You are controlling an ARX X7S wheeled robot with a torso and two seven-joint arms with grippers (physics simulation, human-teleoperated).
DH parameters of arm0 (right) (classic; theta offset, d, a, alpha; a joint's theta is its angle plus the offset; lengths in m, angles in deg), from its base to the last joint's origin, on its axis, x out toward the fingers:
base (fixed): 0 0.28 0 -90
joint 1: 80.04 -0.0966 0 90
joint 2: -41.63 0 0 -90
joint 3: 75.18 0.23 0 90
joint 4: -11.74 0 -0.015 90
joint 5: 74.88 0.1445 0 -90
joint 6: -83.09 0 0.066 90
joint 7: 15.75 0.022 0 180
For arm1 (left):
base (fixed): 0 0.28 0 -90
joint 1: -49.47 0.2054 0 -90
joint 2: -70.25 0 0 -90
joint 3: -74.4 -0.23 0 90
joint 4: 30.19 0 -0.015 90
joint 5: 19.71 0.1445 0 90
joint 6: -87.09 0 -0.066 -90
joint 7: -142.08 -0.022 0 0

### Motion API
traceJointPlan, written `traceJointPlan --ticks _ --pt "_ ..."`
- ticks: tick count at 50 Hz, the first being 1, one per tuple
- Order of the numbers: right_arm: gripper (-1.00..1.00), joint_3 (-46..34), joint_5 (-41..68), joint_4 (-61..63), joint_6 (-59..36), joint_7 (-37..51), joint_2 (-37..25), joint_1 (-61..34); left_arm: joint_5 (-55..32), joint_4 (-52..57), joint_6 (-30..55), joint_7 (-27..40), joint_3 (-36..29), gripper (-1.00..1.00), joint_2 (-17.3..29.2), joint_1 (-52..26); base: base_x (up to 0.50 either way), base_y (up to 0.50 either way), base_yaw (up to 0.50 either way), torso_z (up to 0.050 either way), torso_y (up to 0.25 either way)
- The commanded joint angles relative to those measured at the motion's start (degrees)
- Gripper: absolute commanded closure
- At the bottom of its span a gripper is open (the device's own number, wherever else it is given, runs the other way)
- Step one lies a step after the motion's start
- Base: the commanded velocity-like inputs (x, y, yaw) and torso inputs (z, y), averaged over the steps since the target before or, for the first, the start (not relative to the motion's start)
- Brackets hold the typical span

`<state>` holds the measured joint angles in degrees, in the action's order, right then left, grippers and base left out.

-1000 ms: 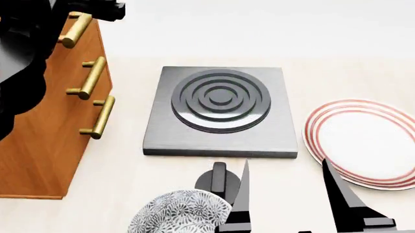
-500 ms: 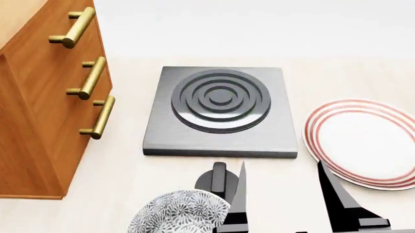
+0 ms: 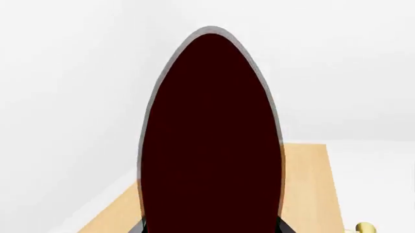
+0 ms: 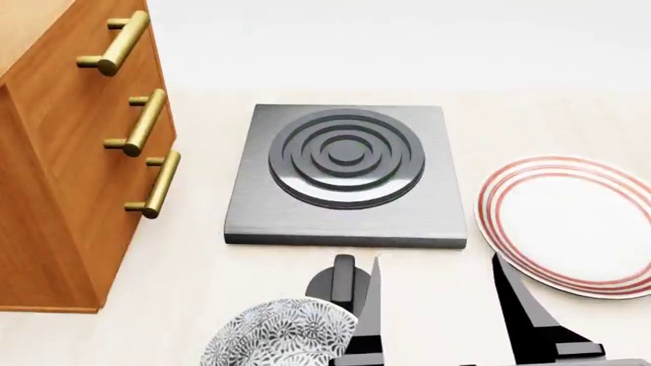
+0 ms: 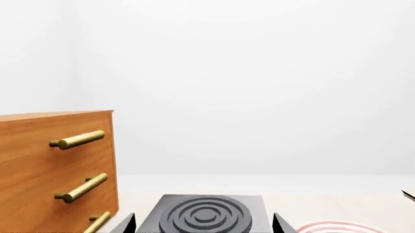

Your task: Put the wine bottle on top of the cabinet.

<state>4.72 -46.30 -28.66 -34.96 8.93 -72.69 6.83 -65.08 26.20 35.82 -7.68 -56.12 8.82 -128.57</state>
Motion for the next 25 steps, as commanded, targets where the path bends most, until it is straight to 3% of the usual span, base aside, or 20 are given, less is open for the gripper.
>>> traceJointPlan --ticks 1,25 --pt "-1.00 0.8 -1.2 -0.1 0.0 -1.2 1.0 -0.1 -3.1 0.7 -2.0 -0.8 4.5 1.00 0.3 3.2 0.00 0.00 0.00 0.000 0.000" --pt "-1.00 0.3 -0.9 -0.3 0.4 -0.7 0.4 -0.2 -4.5 1.2 -5.5 -0.5 6.1 1.00 0.5 10.2 0.00 0.00 0.00 0.000 0.000"
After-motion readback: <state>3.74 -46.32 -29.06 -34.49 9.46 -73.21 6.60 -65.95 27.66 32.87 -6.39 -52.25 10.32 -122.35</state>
